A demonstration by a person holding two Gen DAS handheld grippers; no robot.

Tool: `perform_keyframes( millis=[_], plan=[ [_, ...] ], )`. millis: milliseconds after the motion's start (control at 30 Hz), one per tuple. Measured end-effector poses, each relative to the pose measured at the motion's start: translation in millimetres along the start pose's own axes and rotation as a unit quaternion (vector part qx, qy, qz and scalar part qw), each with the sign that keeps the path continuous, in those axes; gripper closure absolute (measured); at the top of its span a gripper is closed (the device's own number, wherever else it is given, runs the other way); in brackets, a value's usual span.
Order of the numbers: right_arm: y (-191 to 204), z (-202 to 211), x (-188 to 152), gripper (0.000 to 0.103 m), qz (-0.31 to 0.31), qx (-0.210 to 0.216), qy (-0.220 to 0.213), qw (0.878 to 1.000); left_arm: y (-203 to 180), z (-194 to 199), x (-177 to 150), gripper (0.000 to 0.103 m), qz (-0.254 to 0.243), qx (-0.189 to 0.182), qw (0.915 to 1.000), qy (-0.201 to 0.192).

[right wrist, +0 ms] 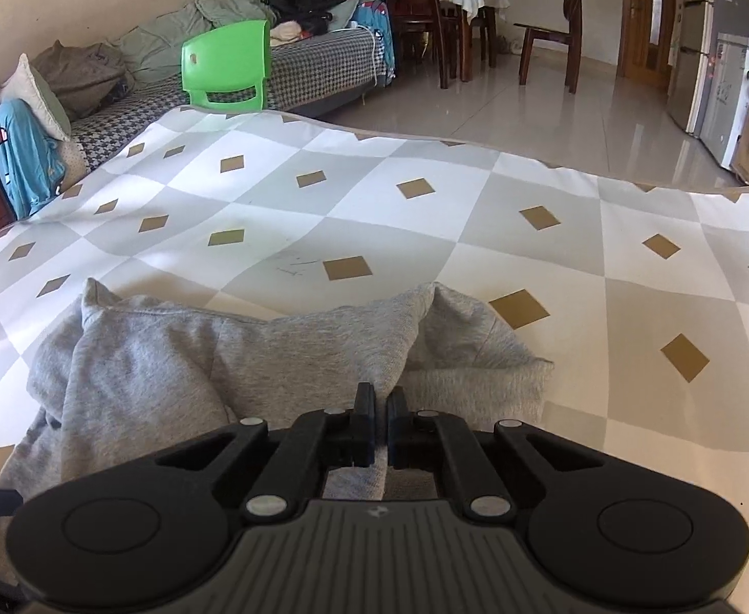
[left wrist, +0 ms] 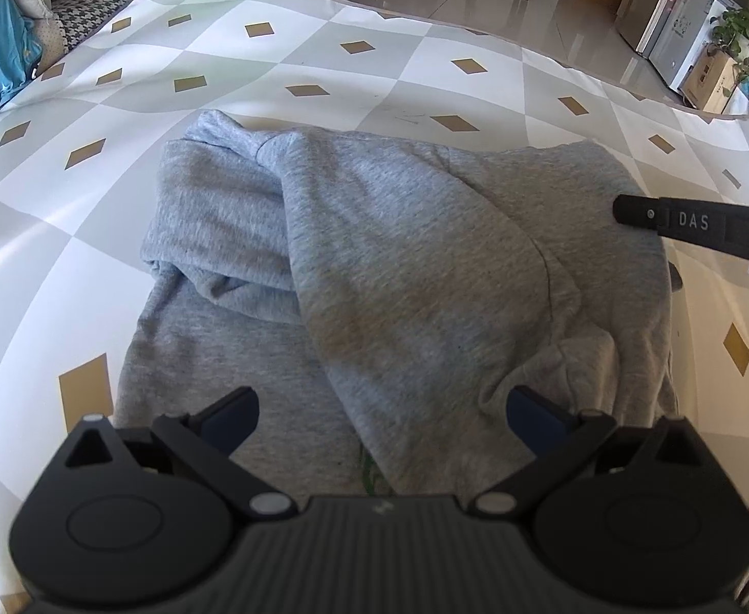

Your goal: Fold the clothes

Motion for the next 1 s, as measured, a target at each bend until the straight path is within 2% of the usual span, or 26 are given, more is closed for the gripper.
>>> perform_keyframes(
  millis=[100,167,333,467,633,833,1000],
  plan=[
    [-3,-12,-10,0.095,0.015,-0.026,0.043,0.999,-2,-12,-8,0.0,-0.009,-0.008,0.9993,0.035],
    [-10,-11,-11,0.081,0.004,-0.035,0.052,0.998,-2,-21,-16,0.0,-0.015,-0.006,0.9984,0.055],
    [-20,23,2,0.07,-0.021,-0.004,0.016,1.0,2,-23,-20,0.0,-0.022,0.006,0.9985,0.05],
    [-6,45,-7,0.069,-0.001,0.057,0.023,0.998,3,-22,-23,0.0,-0.026,0.007,0.9982,0.053],
    [24,68,-27,0.069,0.027,0.142,0.046,0.988,5,-14,-25,0.0,-0.023,0.012,0.9987,0.043],
    [61,87,-51,0.068,0.106,0.16,0.038,0.981,9,1,-26,0.0,-0.029,0.014,0.999,0.03],
    [76,78,-66,0.068,0.14,0.145,0.05,0.978,17,6,-33,0.0,-0.029,0.015,0.9989,0.035]
  ],
)
Point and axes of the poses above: each gripper's, at about its wrist camera, not at the fingertips, and z roughly against the way its jaws point, y to its left, x to its top, the point moved 6 cm from there along -z, roughly the way its jaws point, and after that the axes turned 10 degrees about -x, right-handed, at the moved point
